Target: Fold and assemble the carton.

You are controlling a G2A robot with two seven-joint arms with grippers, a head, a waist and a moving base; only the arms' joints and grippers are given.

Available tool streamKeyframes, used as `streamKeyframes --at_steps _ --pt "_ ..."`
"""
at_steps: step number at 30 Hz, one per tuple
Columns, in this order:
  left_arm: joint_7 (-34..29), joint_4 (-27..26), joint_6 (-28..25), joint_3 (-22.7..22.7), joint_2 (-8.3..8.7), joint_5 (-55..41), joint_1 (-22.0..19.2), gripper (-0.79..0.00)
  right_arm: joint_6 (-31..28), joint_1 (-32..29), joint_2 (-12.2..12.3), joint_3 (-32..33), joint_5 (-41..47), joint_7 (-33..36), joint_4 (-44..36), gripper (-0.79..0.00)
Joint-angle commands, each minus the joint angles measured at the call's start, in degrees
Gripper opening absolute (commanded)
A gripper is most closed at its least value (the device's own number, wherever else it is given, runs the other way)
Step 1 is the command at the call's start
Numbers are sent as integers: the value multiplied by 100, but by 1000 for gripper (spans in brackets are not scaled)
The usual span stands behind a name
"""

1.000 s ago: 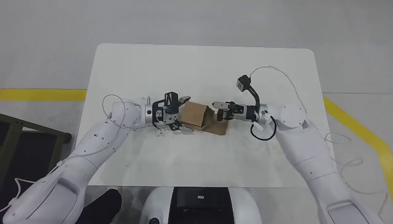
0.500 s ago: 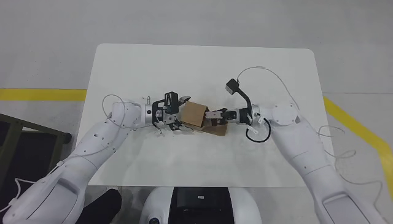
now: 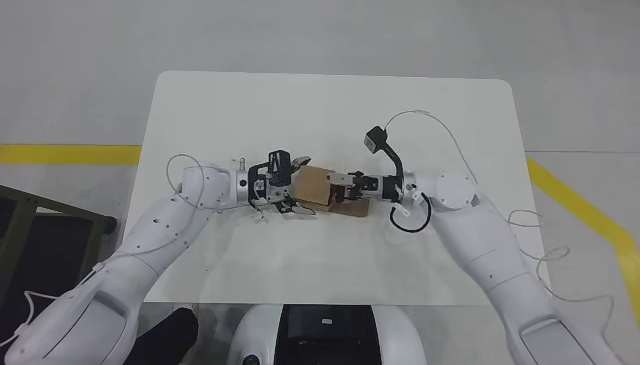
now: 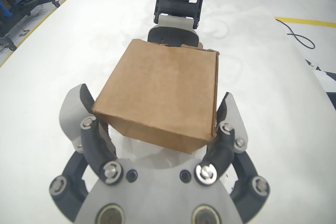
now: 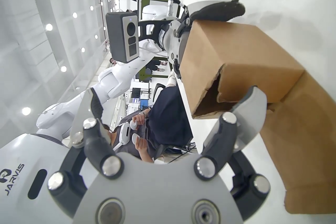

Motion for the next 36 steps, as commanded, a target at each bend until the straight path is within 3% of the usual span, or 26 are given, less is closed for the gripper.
streamKeyframes --at_steps 1,36 --pt "-3 -4 -2 -1 -1 2 2 0 5 14 -16 -35 31 -1 31 0" --pt "-73 -154 -36 -113 39 21 115 0 -233 576 -382 -453 633 223 1041 0"
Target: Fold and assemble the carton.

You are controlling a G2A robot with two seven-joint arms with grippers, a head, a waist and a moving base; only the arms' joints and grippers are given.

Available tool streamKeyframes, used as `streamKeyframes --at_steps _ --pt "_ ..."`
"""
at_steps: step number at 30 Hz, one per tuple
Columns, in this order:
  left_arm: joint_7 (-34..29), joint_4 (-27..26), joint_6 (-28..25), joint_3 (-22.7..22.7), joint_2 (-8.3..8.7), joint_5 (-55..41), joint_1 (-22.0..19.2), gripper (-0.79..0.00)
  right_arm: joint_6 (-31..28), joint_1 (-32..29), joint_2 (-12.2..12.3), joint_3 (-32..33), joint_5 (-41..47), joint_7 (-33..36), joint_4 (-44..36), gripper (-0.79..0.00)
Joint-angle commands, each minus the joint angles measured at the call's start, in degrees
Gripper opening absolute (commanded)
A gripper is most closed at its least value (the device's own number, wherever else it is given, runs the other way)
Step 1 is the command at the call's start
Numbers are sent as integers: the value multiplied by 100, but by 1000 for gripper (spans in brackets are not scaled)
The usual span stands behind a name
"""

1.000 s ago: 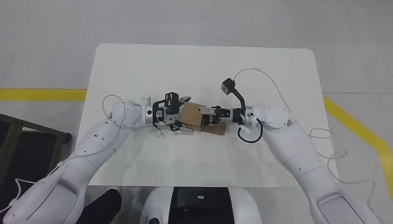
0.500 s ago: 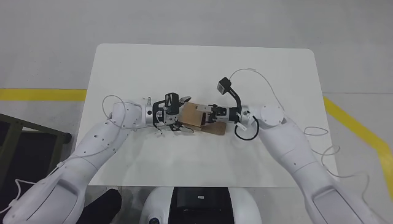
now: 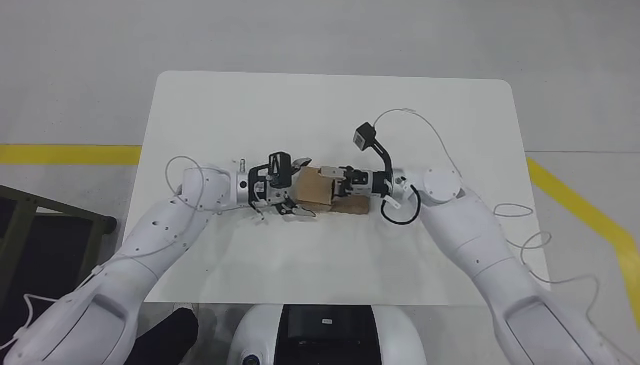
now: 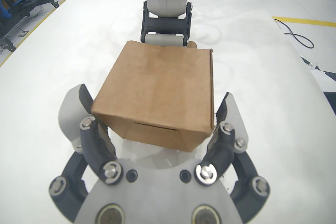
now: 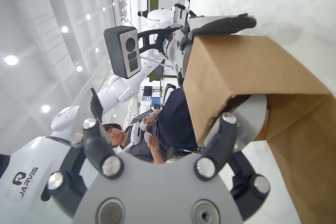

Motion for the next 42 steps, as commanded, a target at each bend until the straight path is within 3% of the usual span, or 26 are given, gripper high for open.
streamKeyframes --at_steps 1,20,42 --pt "0 -8 -3 -11 7 5 12 0 12 26 -1 11 -27 13 28 0" --pt "109 126 -187 -184 71 -106 -3 0 148 167 -25 87 -22 279 198 0" --pt "2 156 -156 -58 -9 -120 -44 0 211 251 -140 13 33 326 358 0"
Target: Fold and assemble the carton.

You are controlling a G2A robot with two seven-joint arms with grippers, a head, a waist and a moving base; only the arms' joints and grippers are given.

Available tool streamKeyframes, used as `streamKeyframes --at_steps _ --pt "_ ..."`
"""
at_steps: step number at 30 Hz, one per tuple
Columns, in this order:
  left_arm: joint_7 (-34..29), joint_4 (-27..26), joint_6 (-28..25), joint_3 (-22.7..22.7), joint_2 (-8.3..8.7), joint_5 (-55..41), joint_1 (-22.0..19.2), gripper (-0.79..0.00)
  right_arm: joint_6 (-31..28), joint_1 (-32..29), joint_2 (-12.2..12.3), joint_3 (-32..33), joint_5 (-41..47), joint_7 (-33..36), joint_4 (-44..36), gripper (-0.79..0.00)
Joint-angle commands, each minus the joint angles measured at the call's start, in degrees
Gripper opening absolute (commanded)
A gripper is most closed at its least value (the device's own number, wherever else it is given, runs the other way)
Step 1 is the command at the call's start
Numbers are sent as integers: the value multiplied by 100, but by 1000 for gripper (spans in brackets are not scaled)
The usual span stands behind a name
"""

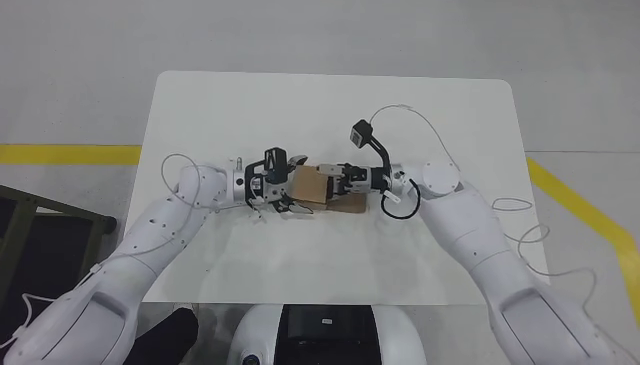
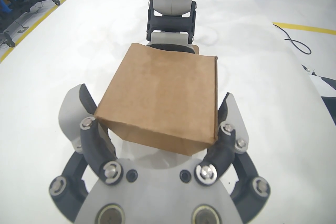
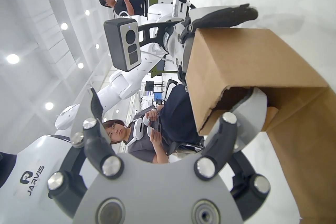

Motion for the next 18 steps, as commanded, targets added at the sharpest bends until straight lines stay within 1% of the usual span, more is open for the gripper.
streamKeyframes --at_steps 1,4,8,11,14,18 --pt "-16 -6 -12 -14 8 -10 17 0 70 21 6 21 -22 1 24 0" --pt "-62 -7 -2 -45 20 -34 46 0 96 30 52 156 -3 14 18 0" --pt "-105 -31 -5 -91 39 -59 77 0 125 -29 194 465 -136 8 -184 0" --pt "-117 -73 -5 -126 57 -61 100 0 181 -142 347 697 -622 -114 -505 0" --pt "-134 -111 2 -159 73 -67 126 0 423 -355 504 910 -1157 -220 -880 0" --pt "-169 -178 -1 -190 92 -59 158 0 682 -717 672 1238 -1407 -272 -1262 0"
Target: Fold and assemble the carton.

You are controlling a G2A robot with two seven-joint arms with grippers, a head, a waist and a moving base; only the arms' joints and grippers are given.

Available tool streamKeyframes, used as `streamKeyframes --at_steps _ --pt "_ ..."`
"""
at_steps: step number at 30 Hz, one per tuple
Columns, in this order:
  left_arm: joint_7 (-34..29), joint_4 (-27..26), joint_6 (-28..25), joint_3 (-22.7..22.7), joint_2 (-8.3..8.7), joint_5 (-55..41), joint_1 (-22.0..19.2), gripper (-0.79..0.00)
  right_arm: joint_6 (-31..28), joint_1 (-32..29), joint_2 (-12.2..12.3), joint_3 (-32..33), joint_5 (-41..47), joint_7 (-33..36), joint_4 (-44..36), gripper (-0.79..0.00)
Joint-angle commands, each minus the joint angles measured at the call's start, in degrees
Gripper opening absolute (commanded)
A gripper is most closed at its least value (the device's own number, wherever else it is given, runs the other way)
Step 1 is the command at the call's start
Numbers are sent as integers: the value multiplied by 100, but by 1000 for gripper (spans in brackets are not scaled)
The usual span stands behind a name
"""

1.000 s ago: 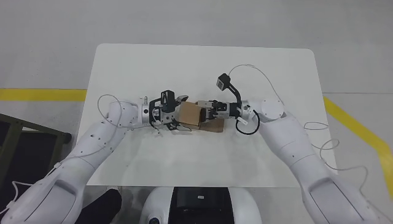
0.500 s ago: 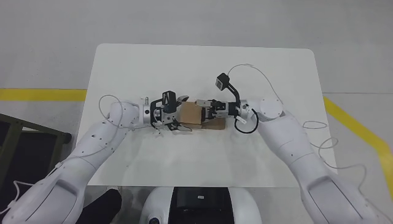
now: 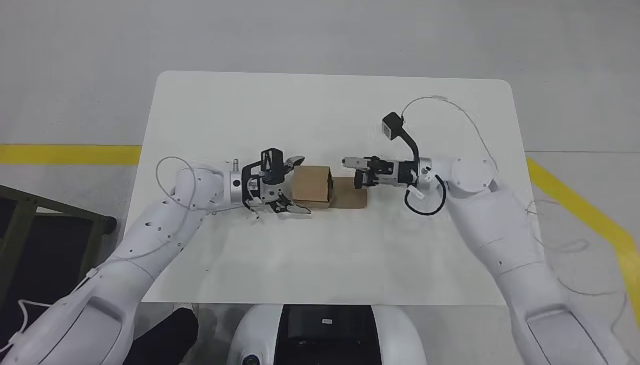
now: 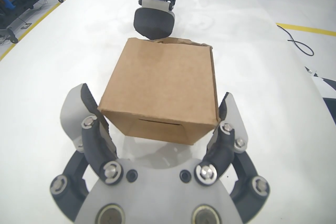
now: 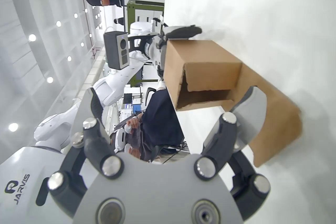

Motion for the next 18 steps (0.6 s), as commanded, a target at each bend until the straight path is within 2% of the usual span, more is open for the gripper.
streamKeyframes --at_steps 1,10,18 --pt "-15 -28 -2 -16 9 2 15 0 101 -171 70 169 -20 -10 -149 0" --pt "-109 -142 -3 -68 30 -35 70 0 393 -619 266 527 -238 86 -656 0" --pt "-186 -201 -14 -104 41 -67 104 0 375 -630 259 374 -194 75 -495 0"
